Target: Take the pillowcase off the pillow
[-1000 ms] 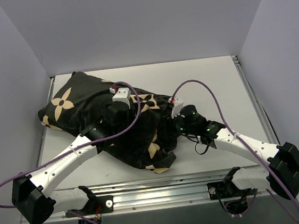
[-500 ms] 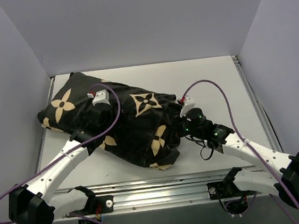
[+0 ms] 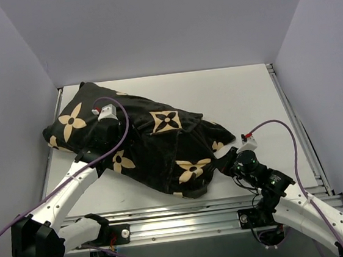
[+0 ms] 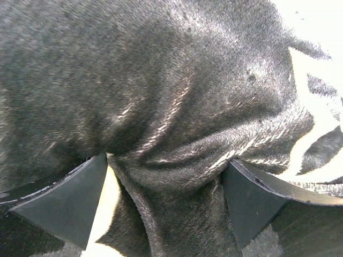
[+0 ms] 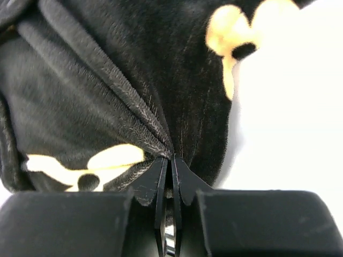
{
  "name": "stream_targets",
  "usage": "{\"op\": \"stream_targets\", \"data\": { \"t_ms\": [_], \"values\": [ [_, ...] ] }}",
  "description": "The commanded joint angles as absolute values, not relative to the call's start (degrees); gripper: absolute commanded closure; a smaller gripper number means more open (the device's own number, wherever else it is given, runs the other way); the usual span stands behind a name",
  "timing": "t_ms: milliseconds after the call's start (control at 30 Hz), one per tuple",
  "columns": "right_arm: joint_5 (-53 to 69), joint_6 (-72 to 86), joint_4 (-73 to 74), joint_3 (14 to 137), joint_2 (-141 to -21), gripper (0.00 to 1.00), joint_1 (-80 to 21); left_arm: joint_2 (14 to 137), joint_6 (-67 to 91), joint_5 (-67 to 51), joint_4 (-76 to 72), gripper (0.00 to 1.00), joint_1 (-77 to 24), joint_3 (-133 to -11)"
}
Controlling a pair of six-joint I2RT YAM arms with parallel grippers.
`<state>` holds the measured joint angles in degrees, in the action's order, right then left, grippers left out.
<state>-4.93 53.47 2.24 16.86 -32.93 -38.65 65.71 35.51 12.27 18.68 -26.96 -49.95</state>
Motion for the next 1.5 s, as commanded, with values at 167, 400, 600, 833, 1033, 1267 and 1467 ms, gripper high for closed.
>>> {"op": "stream_targets", "data": {
  "t_ms": [167,400,600,833,1033,1267,1467],
  "values": [
    [-5.64,45.48,4.49,23.98,-38.13,0.85,-38.05,63.37,31.03,9.67,20.22,0.05,-25.05,-50.89],
    [-5.88,35.17,0.53,39.63,-54.12,0.39,-41.74,64.86,30.76,7.74,19.78,0.05,-25.14,-50.89],
    [-5.28,31.91,-7.73,47.98,-69.59,0.30,-44.47,65.92,31.29,6.59,19.07,0.05,-25.22,-51.41],
    [-4.92,32.78,-12.04,47.11,-78.13,0.46,-45.18,66.01,33.04,9.22,20.30,0.05,-25.14,-52.47],
    [-8.96,34.36,-8.97,40.97,-72.70,0.98,-44.04,67.41,35.15,11.34,19.69,0.05,-24.61,-52.12],
    [-13.18,38.75,3.41,30.95,-56.53,1.00,-38.50,68.82,36.03,12.39,18.02,0.05,-21.71,-50.36],
    [-11.52,49.21,13.36,24.10,-44.40,1.00,-37.18,69.79,36.12,11.34,17.93,0.05,-18.55,-50.27]
  ]
}}
